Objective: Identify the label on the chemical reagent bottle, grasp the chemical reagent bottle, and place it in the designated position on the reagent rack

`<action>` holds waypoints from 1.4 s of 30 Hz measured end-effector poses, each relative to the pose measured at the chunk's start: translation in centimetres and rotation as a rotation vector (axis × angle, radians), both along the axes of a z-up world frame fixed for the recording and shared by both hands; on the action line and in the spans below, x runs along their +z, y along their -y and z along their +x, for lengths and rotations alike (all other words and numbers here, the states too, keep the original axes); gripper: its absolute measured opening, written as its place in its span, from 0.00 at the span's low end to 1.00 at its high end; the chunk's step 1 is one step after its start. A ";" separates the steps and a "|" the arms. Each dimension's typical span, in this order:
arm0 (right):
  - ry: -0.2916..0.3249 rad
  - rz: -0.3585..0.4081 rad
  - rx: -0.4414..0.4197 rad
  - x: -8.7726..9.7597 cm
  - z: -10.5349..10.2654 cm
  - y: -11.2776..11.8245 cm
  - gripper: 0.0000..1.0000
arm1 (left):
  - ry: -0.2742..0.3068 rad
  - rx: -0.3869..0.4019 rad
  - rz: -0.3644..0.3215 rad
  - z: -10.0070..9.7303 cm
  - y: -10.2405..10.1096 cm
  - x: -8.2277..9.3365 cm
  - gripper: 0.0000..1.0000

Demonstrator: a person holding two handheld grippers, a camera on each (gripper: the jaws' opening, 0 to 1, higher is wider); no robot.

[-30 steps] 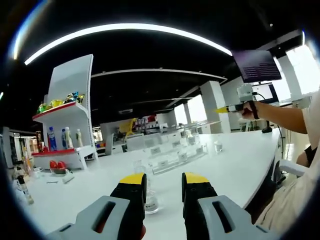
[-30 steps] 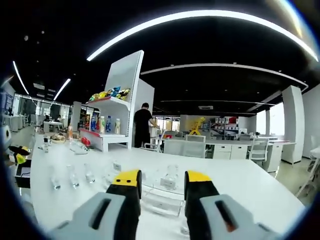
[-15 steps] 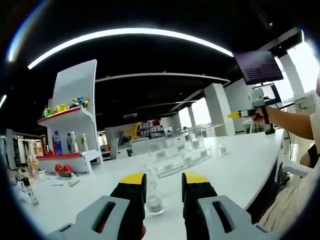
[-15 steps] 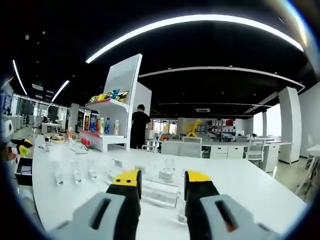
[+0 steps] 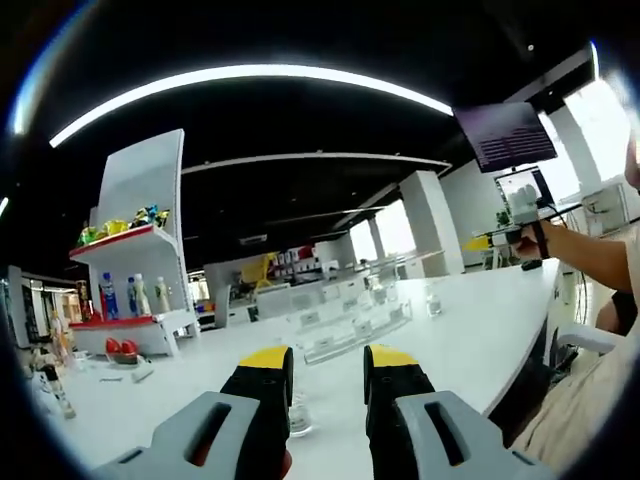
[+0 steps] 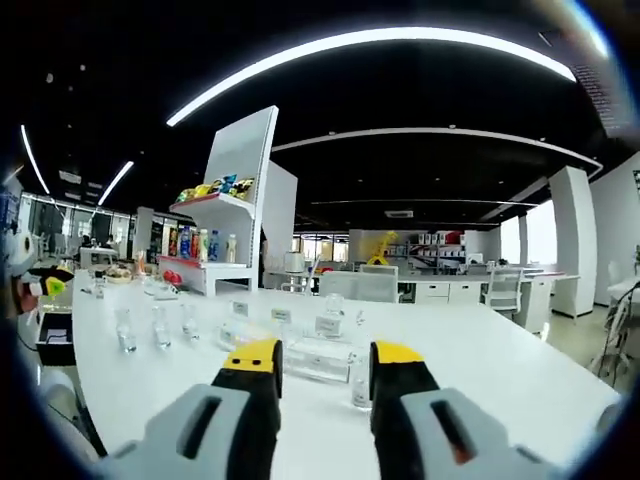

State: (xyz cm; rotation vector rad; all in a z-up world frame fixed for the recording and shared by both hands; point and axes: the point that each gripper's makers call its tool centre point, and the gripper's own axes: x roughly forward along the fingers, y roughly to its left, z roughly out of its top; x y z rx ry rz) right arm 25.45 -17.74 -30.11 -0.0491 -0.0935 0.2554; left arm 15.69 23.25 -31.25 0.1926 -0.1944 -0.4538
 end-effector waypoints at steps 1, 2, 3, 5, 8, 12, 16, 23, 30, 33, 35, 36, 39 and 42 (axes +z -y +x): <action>0.000 -0.001 0.000 -0.1 0.0 0.0 0.35 | 0.002 0.002 -0.003 0.0 -0.1 0.0 0.29; -0.002 -0.010 -0.002 -0.2 -0.3 0.0 0.35 | 0.003 0.005 -0.006 0.0 -0.3 0.1 0.29; -0.016 -0.038 -0.017 -0.7 -0.6 0.2 0.35 | 0.003 0.009 -0.009 0.0 -0.5 0.0 0.29; -0.010 -0.040 -0.032 -0.9 -1.0 0.6 0.35 | 0.004 0.016 -0.014 0.0 -0.9 0.0 0.29; 0.000 -0.035 -0.046 -1.1 -1.5 1.0 0.35 | 0.004 0.026 -0.025 0.1 -1.4 -0.1 0.29; 0.002 -0.027 -0.052 -1.7 -2.4 1.0 0.36 | 0.002 0.043 -0.037 0.2 -2.1 -0.3 0.29; 0.004 -0.027 -0.059 -2.3 -3.4 1.0 0.36 | 0.003 0.050 -0.042 0.1 -2.3 -0.3 0.29; 0.002 -0.030 -0.092 -2.9 -4.3 1.8 0.36 | 0.008 0.044 -0.029 -0.3 -1.7 -0.3 0.29; -0.009 -0.039 -0.077 -3.9 -5.8 1.7 0.36 | 0.009 0.050 -0.004 -0.7 -1.4 -0.6 0.29; -0.026 -0.048 -0.062 -4.8 -6.6 1.6 0.36 | 0.009 0.053 0.010 -0.9 -1.4 -0.8 0.29; -0.029 -0.046 -0.059 -5.1 -7.0 1.6 0.37 | 0.010 0.054 0.012 -1.1 -1.4 -0.8 0.29; -0.030 -0.044 -0.057 -5.2 -7.2 1.6 0.37 | 0.011 0.055 0.013 -1.2 -1.4 -0.9 0.29; -0.031 -0.046 -0.062 -5.5 -7.6 1.7 0.37 | 0.005 0.072 0.025 -1.0 -1.7 -1.3 0.29; -0.031 -0.043 -0.059 -5.5 -7.7 1.7 0.37 | -0.004 0.087 0.034 -0.7 -2.0 -1.6 0.29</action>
